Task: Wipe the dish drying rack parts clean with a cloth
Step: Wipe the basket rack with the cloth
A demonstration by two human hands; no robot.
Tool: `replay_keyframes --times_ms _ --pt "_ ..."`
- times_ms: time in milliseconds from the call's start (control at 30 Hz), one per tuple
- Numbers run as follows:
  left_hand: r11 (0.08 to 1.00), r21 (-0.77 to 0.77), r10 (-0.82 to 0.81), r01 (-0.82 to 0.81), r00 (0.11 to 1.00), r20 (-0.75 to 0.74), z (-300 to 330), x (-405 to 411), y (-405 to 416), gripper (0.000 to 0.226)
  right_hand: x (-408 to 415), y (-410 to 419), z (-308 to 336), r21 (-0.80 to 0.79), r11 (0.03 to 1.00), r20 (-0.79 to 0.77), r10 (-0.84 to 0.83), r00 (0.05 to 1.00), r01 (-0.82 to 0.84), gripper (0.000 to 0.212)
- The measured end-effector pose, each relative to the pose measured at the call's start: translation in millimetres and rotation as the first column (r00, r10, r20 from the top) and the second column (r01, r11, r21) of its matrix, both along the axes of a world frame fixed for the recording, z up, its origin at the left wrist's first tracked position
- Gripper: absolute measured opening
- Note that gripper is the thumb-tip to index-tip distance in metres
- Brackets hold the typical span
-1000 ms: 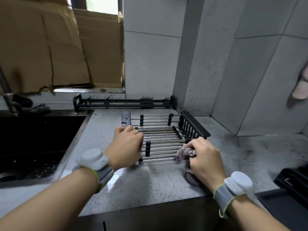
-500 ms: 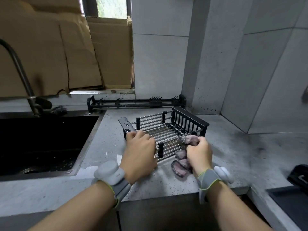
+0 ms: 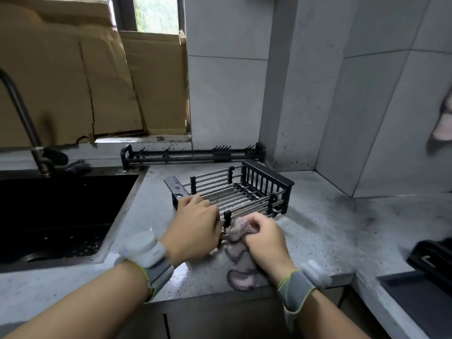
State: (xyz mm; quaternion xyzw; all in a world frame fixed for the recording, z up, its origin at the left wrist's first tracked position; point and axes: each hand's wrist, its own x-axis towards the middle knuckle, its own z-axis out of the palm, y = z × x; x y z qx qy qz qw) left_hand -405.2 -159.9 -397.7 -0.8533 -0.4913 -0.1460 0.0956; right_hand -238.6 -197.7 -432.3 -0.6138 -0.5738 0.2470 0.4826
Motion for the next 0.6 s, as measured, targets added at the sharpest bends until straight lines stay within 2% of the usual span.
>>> replay_keyframes --times_ms 67,133,200,267,367,467,600 --pt "0.995 -0.044 -0.087 0.091 0.993 0.086 5.6 -10.5 -0.3 0.050 19.2 8.5 4.3 0.026 0.994 -0.120 -0.104 0.987 0.108 0.040" --pt "0.969 -0.023 -0.240 0.248 0.955 0.176 12.1 -26.3 2.2 0.055 39.6 20.3 4.7 0.008 0.975 -0.242 -0.214 0.946 0.223 0.034" --pt "0.938 -0.001 -0.342 0.347 0.923 0.174 19.0 -44.0 9.1 0.058 52.8 28.6 7.4 -0.056 0.941 -0.308 -0.334 0.891 0.334 0.026" --pt "0.932 -0.086 -0.337 0.352 0.929 0.152 22.1 -58.5 18.4 0.067 54.3 30.6 13.5 -0.123 0.916 -0.388 -0.399 0.831 0.383 0.025" --pt "0.930 -0.185 -0.307 0.317 0.948 0.081 15.8 -62.9 27.3 0.069 43.1 32.5 13.3 -0.125 0.941 -0.486 -0.333 0.808 0.314 0.017" --pt "0.932 -0.149 -0.310 0.329 0.940 0.141 3.6 -59.6 31.7 0.048 23.9 34.0 3.9 -0.148 0.956 -0.333 -0.290 0.897 0.255 0.010" --pt "0.937 -0.156 -0.278 0.314 0.936 0.215 -4.0 -56.5 32.4 0.039 -12.9 22.3 1.1 -0.151 0.984 -0.030 -0.098 0.995 0.092 0.004"
